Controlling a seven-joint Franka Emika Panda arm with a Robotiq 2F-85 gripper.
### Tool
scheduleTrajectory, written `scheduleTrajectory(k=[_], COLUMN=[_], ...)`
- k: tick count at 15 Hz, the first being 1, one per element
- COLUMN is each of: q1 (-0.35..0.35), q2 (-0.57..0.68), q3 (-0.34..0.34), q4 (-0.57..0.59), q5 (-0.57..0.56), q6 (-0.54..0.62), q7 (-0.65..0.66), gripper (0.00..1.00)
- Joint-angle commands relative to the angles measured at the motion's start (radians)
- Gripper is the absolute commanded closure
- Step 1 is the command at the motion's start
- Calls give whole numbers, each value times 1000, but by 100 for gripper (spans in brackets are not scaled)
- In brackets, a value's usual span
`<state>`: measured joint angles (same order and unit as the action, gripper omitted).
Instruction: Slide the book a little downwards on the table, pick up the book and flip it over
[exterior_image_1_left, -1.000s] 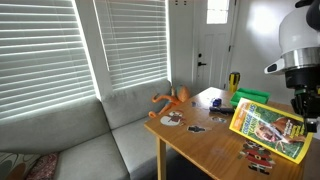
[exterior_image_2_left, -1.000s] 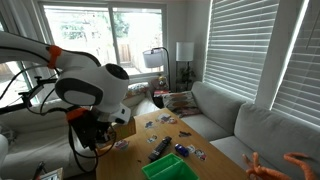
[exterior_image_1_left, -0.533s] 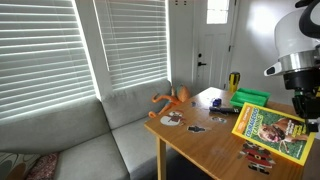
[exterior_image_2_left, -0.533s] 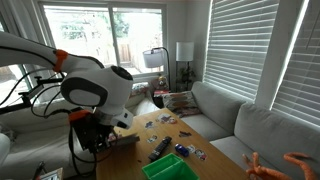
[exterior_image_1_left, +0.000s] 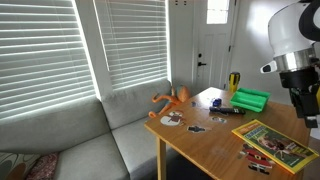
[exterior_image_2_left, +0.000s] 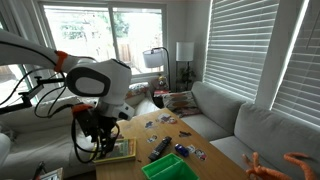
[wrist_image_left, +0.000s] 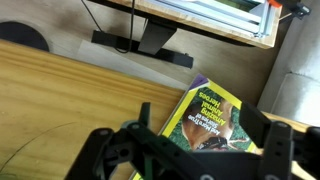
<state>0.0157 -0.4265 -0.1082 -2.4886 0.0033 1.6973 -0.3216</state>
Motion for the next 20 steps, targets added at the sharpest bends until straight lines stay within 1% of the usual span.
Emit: scheduleTrajectory(k=[1, 7, 12, 14, 15, 20], q1=[-2, 20, 29, 28, 34, 34], q2=[18, -37, -75, -86, -69, -80], q3=[62, 141, 185, 193, 174, 179], q4=[43, 93, 151, 167, 146, 157], q5=[-65, -64, -78, -88, -62, -71], q6=[-30, -45, -75, -82, -48, -55], q7=[92, 217, 280, 297, 264, 276], gripper=[0, 0, 0, 0, 0, 0])
